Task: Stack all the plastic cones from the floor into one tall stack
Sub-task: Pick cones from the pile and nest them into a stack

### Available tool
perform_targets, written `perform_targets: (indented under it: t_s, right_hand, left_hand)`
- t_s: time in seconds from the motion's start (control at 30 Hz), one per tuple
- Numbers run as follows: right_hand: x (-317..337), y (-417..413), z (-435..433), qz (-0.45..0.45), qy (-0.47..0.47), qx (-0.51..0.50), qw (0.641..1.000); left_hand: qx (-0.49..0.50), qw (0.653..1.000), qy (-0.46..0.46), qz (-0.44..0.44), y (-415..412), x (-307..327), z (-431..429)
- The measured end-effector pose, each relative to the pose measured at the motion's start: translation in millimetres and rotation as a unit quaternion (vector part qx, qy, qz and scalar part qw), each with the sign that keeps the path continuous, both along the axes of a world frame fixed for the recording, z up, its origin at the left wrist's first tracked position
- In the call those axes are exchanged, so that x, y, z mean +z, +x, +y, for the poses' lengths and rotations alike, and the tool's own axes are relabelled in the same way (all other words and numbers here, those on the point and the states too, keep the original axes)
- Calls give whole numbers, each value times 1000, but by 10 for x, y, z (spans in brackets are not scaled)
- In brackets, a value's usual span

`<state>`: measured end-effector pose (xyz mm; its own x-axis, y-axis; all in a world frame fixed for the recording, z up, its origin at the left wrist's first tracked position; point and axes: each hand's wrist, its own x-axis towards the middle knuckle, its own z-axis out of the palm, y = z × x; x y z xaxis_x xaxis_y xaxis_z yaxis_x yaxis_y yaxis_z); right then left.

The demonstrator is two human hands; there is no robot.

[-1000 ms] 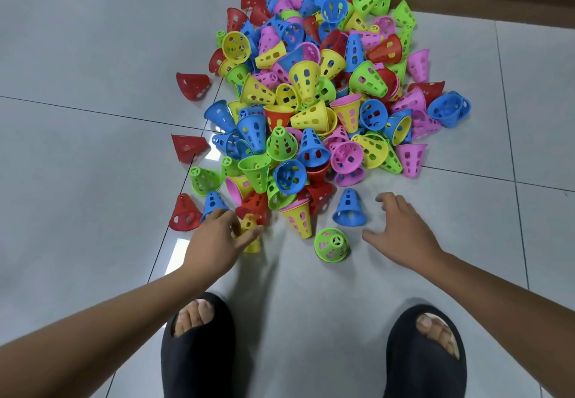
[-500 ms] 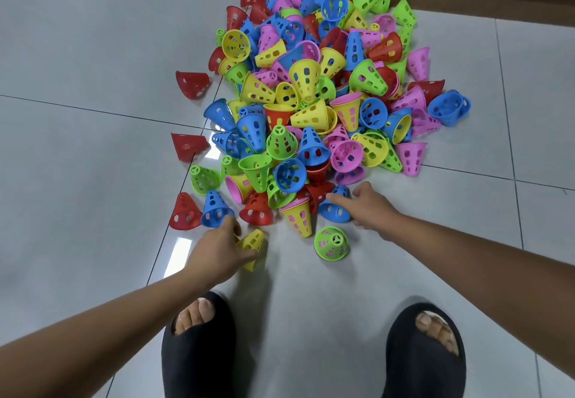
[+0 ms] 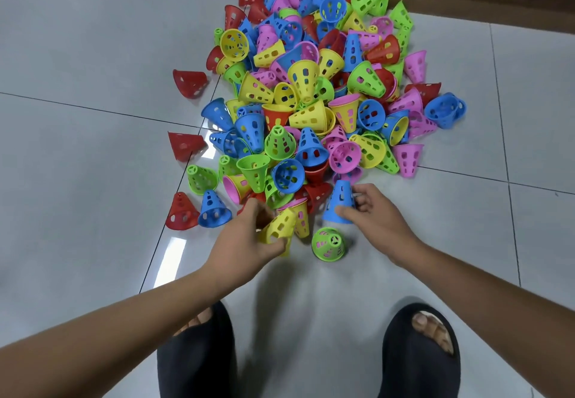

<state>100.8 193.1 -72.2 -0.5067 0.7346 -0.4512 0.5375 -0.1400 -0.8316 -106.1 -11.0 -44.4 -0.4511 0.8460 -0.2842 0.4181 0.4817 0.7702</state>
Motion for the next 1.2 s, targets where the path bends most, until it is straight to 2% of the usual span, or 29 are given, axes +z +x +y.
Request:
perform_targets:
  t_s: [0.2, 0.3, 0.43, 0.57, 0.63, 0.8, 0.9, 1.03, 1.1, 1.2]
  right_hand:
    - [8, 258, -448, 8, 157, 145, 977]
    - [-145, 297, -504, -39, 198, 174, 964]
    - [-281, 280, -488, -111, 151, 162, 969]
    - [-328, 185, -374, -71, 46, 126, 988]
    - [-329, 163, -282, -60, 38, 110, 991]
    - [-186, 112, 23, -56, 161, 98, 980]
    - [-24, 13, 262, -56, 271, 131, 952]
    - [154, -194, 514, -69, 396, 147, 904]
    - [188, -298, 609, -82, 420, 155, 890]
    - [193, -416, 709, -100, 416, 166, 888]
  left_hand:
    - [38, 995, 82, -30, 197, 138, 185]
    - [16, 993, 109, -42, 266, 149, 223]
    - [-49, 991, 126, -17, 357, 61, 251]
    - [-86, 989, 114, 35, 379, -72, 272]
    - [-92, 989, 103, 50, 357, -124, 287]
    - [-133, 986, 72, 62, 254, -215, 312]
    - [-150, 983, 70, 84, 156, -210, 314]
    - [-106, 982, 79, 137, -51, -219, 305]
    - [-69, 982, 76, 156, -156, -244, 291]
    - [-19, 981, 58, 183, -303, -283, 263]
